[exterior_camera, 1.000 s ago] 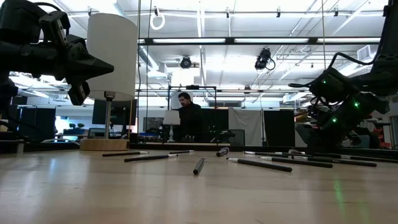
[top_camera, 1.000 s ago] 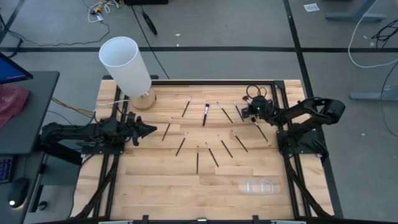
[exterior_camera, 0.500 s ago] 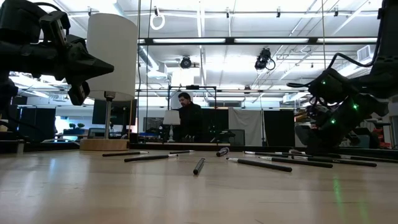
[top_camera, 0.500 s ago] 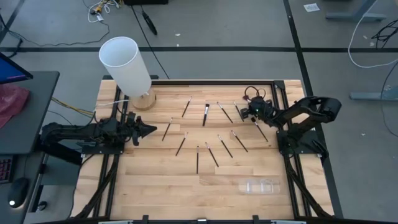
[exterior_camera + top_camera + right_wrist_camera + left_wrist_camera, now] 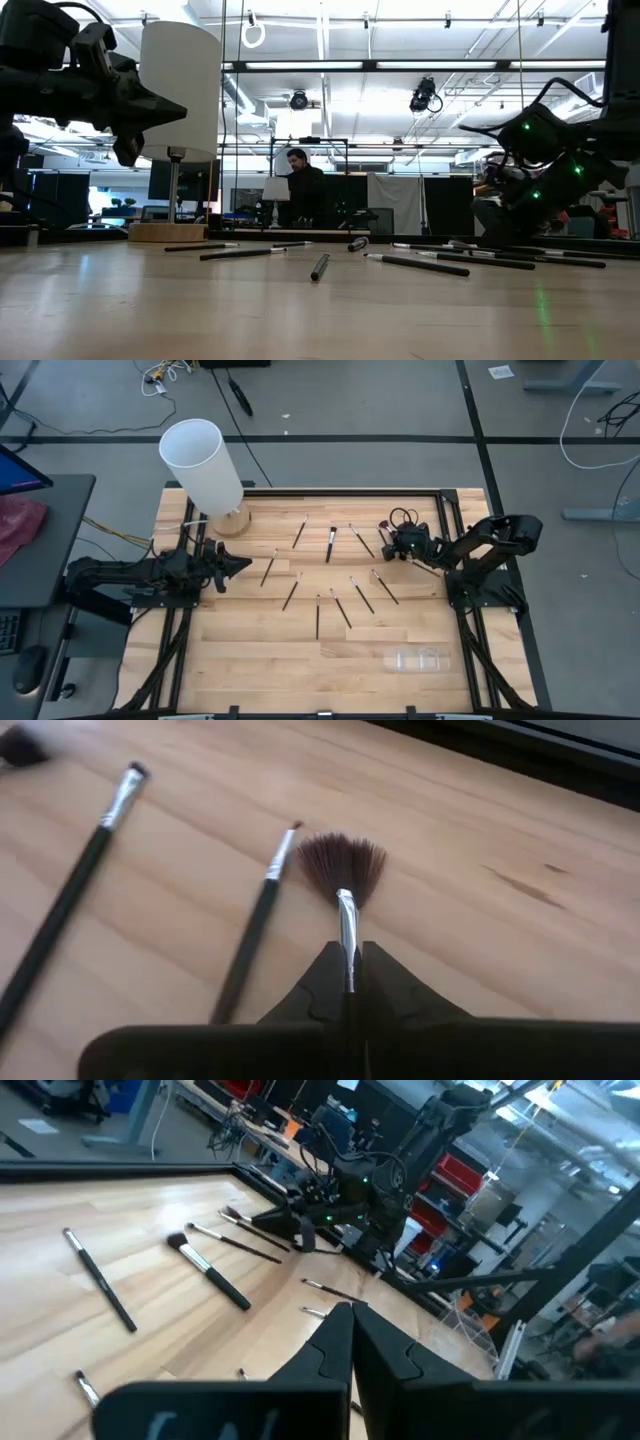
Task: Pick & Place Makeup Supplies
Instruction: Put the silver makeup brush into the transparent organizer
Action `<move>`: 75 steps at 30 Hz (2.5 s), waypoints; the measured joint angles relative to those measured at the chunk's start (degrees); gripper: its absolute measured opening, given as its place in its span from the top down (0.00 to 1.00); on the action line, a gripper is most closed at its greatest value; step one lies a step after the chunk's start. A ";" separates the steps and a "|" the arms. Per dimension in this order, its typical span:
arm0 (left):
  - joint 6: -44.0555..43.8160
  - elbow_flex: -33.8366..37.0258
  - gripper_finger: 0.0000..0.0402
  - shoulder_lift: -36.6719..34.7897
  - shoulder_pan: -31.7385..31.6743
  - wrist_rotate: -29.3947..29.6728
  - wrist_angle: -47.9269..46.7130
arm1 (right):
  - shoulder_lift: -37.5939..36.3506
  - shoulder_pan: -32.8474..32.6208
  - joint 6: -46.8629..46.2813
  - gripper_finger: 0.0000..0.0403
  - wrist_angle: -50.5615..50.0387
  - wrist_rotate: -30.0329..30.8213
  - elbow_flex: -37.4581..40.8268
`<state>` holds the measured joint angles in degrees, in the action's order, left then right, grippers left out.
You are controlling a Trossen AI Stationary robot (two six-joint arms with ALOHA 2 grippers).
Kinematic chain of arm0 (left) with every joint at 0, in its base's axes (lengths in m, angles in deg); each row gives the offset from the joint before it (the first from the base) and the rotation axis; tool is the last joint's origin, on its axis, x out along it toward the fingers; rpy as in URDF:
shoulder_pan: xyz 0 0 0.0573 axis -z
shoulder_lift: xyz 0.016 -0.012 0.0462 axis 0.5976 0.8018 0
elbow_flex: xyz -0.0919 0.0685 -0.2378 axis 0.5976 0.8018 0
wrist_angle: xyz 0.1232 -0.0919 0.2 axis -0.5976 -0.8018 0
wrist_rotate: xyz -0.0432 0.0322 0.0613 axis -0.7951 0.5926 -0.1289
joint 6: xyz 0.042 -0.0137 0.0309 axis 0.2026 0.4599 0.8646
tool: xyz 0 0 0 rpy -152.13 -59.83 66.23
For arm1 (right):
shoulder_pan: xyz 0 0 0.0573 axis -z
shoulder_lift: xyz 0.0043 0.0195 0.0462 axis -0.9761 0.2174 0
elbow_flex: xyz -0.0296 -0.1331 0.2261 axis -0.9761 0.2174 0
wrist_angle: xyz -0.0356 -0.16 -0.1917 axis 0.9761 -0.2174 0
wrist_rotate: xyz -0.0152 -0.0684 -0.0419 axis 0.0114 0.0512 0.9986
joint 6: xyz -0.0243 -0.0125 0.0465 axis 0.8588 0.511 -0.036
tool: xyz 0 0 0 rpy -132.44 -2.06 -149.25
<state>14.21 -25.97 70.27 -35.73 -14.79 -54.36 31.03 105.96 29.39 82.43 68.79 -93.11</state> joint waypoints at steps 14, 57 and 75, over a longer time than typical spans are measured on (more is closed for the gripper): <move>16.65 0.01 0.98 0.00 0.00 -1.60 3.92 | -0.55 -0.05 3.44 0.97 7.41 0.35 -0.13; 41.50 -31.90 0.51 86.83 -2.62 -34.55 61.81 | 5.67 -44.54 16.80 0.97 37.81 -13.25 -20.02; 47.67 -40.94 0.49 88.50 5.89 -32.14 61.63 | 8.39 -46.25 18.01 0.97 37.51 -15.68 -25.20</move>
<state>61.88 -66.91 158.77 -29.83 -46.94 7.26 39.42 59.71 47.40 119.94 53.11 -118.32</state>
